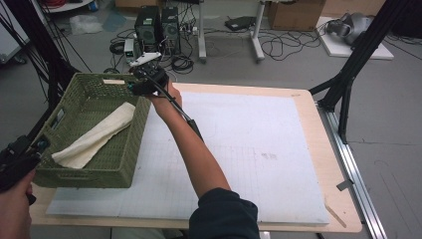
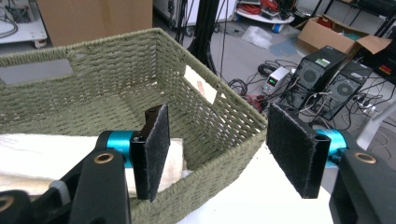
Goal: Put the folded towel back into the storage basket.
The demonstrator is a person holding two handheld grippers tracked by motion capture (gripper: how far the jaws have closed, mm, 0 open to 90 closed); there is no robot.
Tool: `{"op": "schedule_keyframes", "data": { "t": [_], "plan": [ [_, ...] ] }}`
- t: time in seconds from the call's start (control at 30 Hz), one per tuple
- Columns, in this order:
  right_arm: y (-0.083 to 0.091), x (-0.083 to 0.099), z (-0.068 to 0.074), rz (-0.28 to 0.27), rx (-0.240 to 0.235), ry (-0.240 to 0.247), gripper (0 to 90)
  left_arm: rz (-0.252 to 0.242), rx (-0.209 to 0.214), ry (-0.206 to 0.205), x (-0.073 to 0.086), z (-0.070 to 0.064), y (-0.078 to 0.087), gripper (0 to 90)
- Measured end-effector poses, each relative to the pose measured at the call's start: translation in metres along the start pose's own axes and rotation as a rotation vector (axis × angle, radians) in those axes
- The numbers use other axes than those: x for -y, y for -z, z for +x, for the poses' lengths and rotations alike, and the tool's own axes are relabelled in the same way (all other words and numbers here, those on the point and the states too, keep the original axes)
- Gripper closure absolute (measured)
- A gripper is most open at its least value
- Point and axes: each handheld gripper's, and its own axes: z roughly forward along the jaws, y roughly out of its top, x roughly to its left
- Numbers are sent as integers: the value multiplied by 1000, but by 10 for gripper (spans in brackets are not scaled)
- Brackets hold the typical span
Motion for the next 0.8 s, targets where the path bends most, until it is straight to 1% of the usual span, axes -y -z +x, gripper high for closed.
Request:
{"op": "schedule_keyframes", "data": {
  "t": [0.1, 0.2, 0.33, 0.47, 0.5, 0.57, 0.67, 0.73, 0.8],
  "plan": [
    [10, 2, -4, -19, -2, -7, 394, -7, 7, 0, -1, -1, 0, 411],
    [19, 6, -6, -26, -5, -2, 391, 1, 24, -3, 0, 0, -1, 442],
    [34, 15, -9, -40, -15, -13, 388, 6, 48, -3, 0, 0, -3, 476],
    [52, 29, -11, -43, -20, -11, 380, 23, 68, -2, 2, 0, -6, 501],
    [57, 34, -12, -41, -23, -14, 373, 25, 70, 3, 3, 0, -7, 501],
    [68, 42, -12, -50, -15, -13, 370, 28, 77, 14, 4, 0, -8, 498],
    [86, 56, -14, -64, -2, -28, 326, 27, 89, 18, 4, -2, -11, 475],
    [99, 65, -16, -65, 9, -38, 283, 25, 99, 10, 4, -5, -12, 453],
    [111, 75, -18, -70, 19, -43, 263, 27, 108, 3, 4, -8, -15, 438]
  ]
}}
